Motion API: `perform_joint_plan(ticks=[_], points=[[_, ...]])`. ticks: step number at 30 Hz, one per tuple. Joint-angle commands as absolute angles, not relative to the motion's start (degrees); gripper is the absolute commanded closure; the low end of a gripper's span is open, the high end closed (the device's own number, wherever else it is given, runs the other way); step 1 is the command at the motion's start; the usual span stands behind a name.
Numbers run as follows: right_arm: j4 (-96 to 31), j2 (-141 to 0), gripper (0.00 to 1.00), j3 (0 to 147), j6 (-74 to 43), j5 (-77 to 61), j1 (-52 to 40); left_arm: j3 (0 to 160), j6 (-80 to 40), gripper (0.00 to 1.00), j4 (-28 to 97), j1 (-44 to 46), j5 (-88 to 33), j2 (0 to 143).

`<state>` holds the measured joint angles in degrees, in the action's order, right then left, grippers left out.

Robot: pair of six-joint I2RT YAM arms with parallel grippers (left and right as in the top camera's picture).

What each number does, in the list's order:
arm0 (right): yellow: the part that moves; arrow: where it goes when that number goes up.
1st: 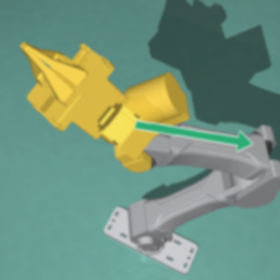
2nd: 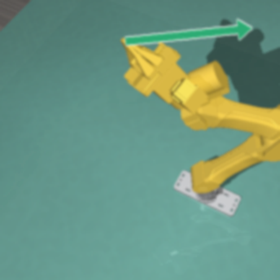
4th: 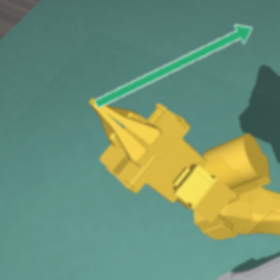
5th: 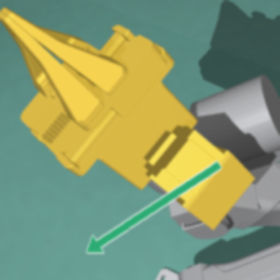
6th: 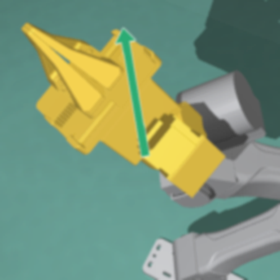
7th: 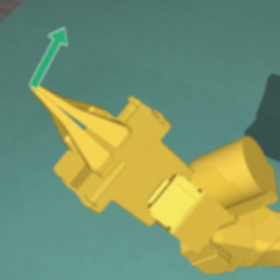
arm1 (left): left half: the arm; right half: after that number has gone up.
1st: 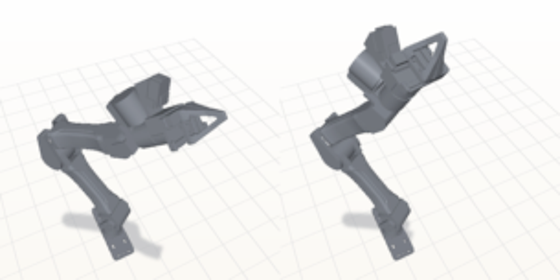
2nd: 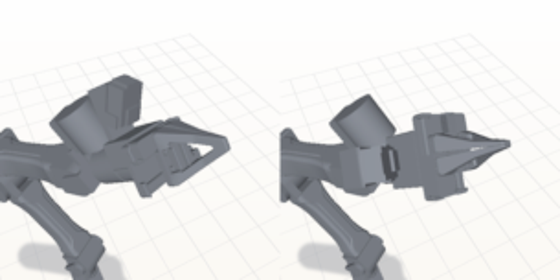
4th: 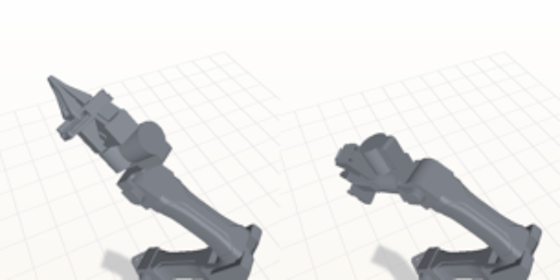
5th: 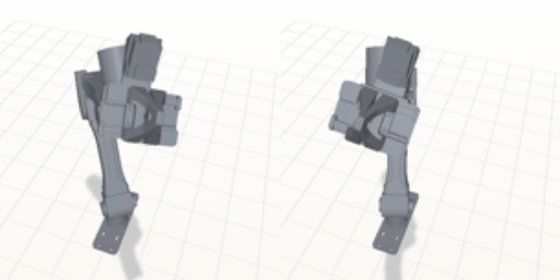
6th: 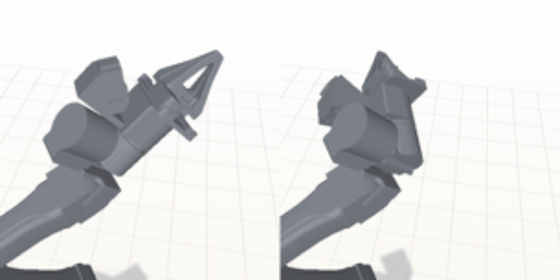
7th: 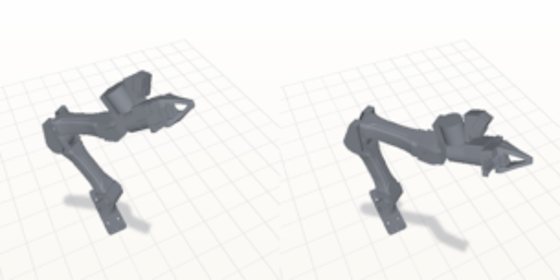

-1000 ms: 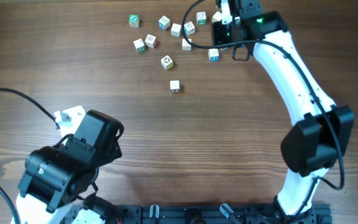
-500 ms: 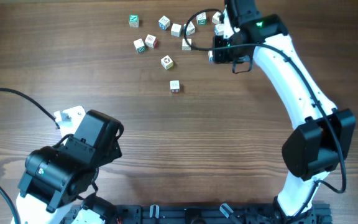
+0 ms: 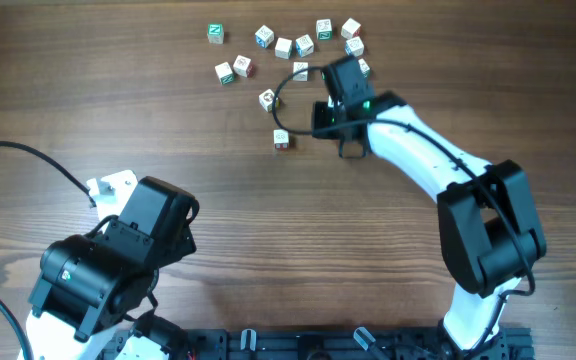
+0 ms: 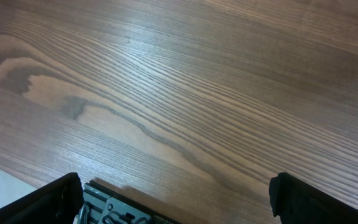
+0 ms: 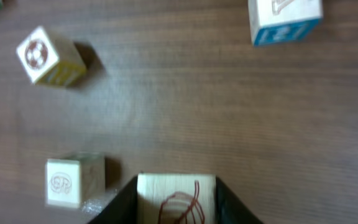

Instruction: Form a horizontal line

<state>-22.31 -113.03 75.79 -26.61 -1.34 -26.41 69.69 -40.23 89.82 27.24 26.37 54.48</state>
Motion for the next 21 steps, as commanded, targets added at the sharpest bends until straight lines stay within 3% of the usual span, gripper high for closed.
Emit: perform_joint_plan(ticks=[1,12,21], points=[[-13.1,-112.2,0.65,68.5,-29.1,0.0,-27.9,69.4,-41.4,0.00,89.8,26.9,27.3,54.4],[-0.8,-114.0,0.65,64.8,-26.9,1.2,-30.3,69.4,-41.4,0.00,89.8,26.9,27.3,54.4],[0.5,-116.8,0.65,64.8,-27.0,1.9,-30.5,69.4,-41.4,0.00,89.8,26.9,27.3,54.4]])
